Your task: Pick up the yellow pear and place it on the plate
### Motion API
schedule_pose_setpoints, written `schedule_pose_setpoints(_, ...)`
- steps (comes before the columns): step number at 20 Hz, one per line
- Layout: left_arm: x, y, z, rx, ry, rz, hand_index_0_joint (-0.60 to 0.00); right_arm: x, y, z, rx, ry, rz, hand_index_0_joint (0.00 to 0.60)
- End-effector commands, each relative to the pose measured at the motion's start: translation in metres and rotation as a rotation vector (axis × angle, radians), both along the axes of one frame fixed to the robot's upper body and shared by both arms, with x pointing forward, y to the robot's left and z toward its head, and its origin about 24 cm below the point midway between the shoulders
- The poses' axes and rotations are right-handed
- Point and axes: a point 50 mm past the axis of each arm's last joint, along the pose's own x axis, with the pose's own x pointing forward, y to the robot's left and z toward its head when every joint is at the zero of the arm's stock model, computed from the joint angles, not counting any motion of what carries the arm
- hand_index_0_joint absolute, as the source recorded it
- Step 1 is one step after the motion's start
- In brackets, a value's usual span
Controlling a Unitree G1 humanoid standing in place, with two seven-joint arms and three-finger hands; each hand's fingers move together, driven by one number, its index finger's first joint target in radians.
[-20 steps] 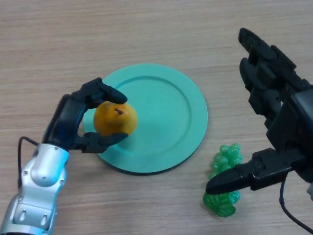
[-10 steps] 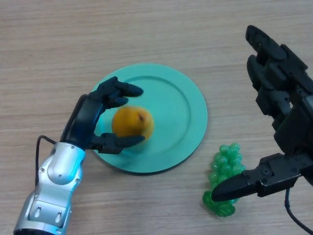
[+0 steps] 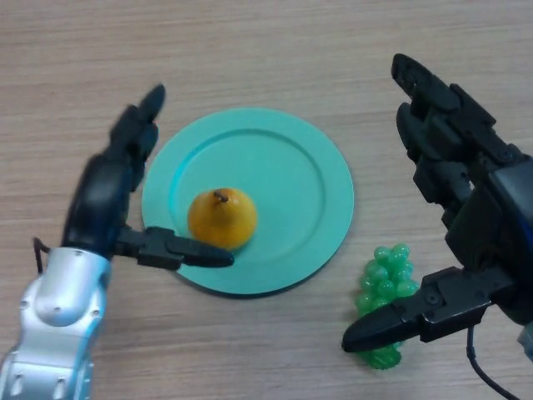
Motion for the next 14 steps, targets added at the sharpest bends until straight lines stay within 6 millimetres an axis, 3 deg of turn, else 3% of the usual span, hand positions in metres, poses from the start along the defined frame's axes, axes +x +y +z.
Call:
schedule_pose_setpoints(1,-0.016,0.013,0.052,0.004,-0.243,0.01,0.0,-0.005,-0.006,0.02,0.033,-0.16,-0.017,0.0)
schedule_pose_setpoints(4,-0.045,0.022,0.083,-0.013,-0.335,-0.009,0.0,-0.001,-0.008,0.021,0.024,-0.175,-0.013,0.0)
schedule_pose_setpoints(6,-0.059,0.029,0.094,-0.058,-0.353,-0.011,0.0,0.0,-0.009,0.022,0.025,-0.192,-0.015,0.0)
schedule_pose_setpoints(14,-0.09,0.043,0.099,-0.038,-0.358,-0.043,0.0,0.002,-0.017,0.014,0.045,-0.168,-0.004,0.0)
